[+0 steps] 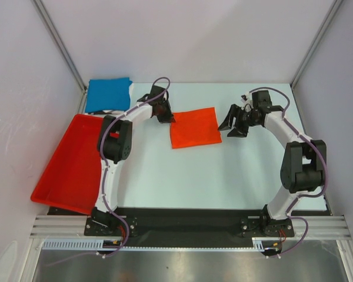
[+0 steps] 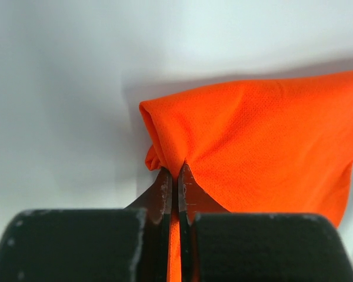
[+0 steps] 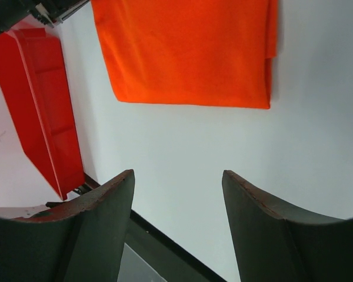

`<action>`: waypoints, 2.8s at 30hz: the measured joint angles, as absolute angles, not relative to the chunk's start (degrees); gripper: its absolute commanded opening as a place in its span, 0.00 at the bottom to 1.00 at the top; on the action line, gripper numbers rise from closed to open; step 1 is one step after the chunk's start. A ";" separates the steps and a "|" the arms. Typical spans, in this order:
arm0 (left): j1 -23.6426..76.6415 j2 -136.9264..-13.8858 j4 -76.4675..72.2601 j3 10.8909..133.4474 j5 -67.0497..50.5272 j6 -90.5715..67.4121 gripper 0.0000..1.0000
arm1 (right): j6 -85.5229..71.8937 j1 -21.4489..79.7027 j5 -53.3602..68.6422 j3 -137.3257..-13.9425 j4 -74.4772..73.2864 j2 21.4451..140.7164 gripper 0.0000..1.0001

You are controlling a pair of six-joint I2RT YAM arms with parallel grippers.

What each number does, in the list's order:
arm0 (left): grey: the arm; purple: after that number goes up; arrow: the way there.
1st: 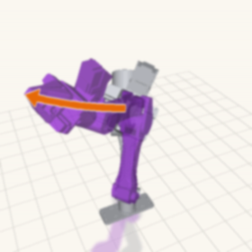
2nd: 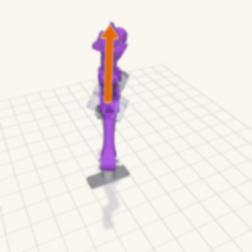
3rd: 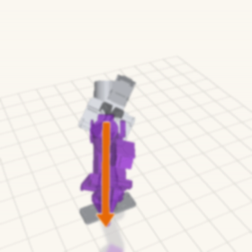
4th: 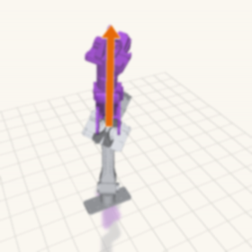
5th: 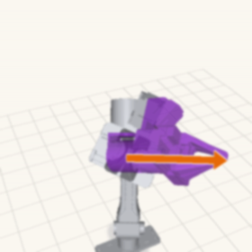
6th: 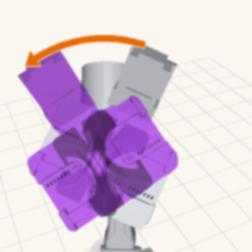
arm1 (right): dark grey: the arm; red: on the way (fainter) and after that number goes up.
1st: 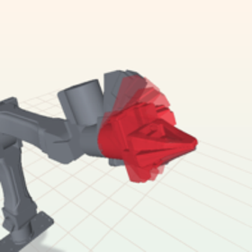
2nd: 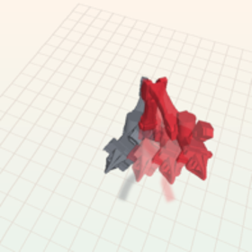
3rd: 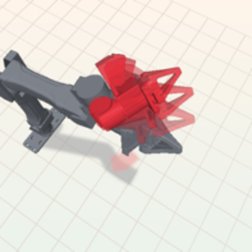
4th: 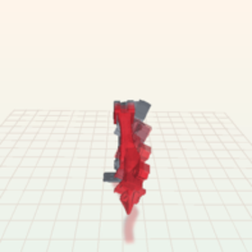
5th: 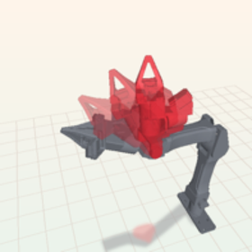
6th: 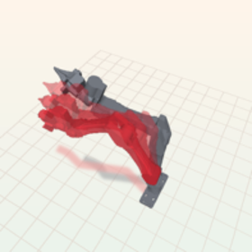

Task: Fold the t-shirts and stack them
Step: Neatly place the folded tshirt to the corner

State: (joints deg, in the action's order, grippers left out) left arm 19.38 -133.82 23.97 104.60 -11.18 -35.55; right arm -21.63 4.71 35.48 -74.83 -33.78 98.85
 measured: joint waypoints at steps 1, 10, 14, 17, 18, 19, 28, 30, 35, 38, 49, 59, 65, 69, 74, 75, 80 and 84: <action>19.53 -133.78 24.64 104.99 -10.17 -35.11 0.00 | -21.85 5.28 35.53 -74.54 -33.78 98.28 0.67; 19.57 -133.29 35.20 111.39 3.53 -27.00 0.00 | -23.09 8.25 36.32 -71.09 -34.09 93.08 0.67; 19.53 -133.29 37.50 114.30 8.23 -22.98 0.00 | -23.29 8.43 36.40 -70.13 -34.92 92.31 0.66; 19.53 -133.29 38.13 117.49 11.40 -19.68 0.00 | -23.27 8.54 36.38 -69.56 -35.59 92.16 0.66; 19.53 -133.29 38.15 118.63 12.43 -18.70 0.00 | -23.29 8.58 36.36 -69.06 -35.70 91.94 0.66; 19.53 -133.29 38.20 119.83 13.41 -17.67 0.00 | -23.29 8.62 36.34 -68.53 -35.83 91.70 0.66; 18.33 -133.95 37.10 127.79 18.74 -9.91 0.00 | -23.31 9.39 36.03 -66.57 -36.62 91.31 0.66; 17.72 -134.10 36.45 127.79 19.57 -7.90 0.00 | -23.31 9.56 35.79 -66.57 -36.64 91.31 0.66; 16.21 -136.33 35.05 130.67 21.93 -1.85 0.00 | -23.66 10.20 35.38 -66.52 -36.42 91.90 0.66; 15.53 -136.84 34.22 131.48 23.49 1.80 0.00 | -24.34 11.11 35.35 -66.17 -35.40 92.84 0.66; 14.24 -133.75 30.85 127.35 28.10 10.74 0.01 | -26.79 13.69 35.38 -64.93 -31.79 96.40 0.66; 11.18 -127.57 28.08 125.03 29.93 14.66 0.00 | -27.62 15.20 35.38 -64.95 -30.76 97.21 0.66; 9.56 -124.92 27.07 123.90 29.89 15.57 0.00 | -28.47 16.16 35.38 -64.95 -29.89 97.71 0.66; 9.28 -123.70 26.65 122.04 29.89 16.16 0.00 | -28.62 16.56 35.38 -64.95 -29.65 97.97 0.65; 9.26 -122.69 26.70 121.80 29.87 16.78 0.00 | -28.93 16.80 35.38 -64.95 -29.26 97.97 0.65; 9.23 -122.13 26.65 121.56 29.85 16.88 0.00 | -28.93 16.82 35.38 -64.97 -29.17 97.97 0.66; 9.23 -118.04 25.80 118.43 29.85 17.69 0.00 | -29.02 17.04 35.38 -64.97 -28.73 97.97 0.65; 9.15 -115.42 25.15 116.92 29.87 18.31 0.00 | -29.36 17.19 35.38 -64.97 -28.49 98.00 0.65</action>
State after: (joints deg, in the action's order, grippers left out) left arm 9.15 -115.42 25.15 116.92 29.87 18.31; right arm -29.36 17.19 35.38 -64.97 -28.49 98.00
